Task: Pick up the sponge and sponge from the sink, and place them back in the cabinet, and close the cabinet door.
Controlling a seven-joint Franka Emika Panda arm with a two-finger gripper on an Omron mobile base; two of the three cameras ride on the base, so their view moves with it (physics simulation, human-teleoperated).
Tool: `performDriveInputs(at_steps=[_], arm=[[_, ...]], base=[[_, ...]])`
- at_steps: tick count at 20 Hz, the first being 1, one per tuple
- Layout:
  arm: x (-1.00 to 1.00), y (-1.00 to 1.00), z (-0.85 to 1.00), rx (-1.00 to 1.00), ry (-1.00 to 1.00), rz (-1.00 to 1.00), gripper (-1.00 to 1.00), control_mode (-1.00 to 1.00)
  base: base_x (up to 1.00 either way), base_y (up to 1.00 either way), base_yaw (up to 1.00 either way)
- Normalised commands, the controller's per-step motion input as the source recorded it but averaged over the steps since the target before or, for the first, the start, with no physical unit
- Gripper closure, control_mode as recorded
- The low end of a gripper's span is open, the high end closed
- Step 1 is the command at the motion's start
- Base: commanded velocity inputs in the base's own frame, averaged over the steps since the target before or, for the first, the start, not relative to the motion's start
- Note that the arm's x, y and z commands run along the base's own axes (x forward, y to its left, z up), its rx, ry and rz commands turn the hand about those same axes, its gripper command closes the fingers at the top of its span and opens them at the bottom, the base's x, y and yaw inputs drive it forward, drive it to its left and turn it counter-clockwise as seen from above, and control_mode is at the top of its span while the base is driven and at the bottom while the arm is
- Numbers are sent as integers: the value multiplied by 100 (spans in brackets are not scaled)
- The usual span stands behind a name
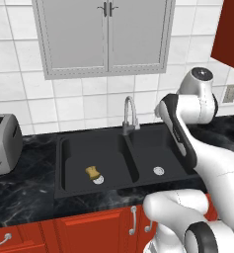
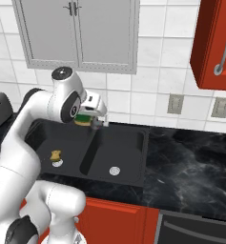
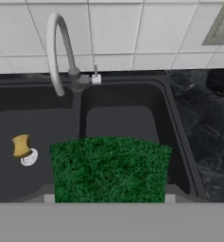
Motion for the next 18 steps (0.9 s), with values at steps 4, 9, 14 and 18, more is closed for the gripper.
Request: performDriveInputs(at_steps=[4,9,14,18], arm=[[-32,30,7,0,0,7,100,-100],[-23,36,0,0,0,5,100,-100],[-21,25,0,0,0,5,100,-100],[-17,30,0,0,0,5,100,-100]], base=[[0,0,0],[0,0,0],[0,0,0],[0,0,0]])
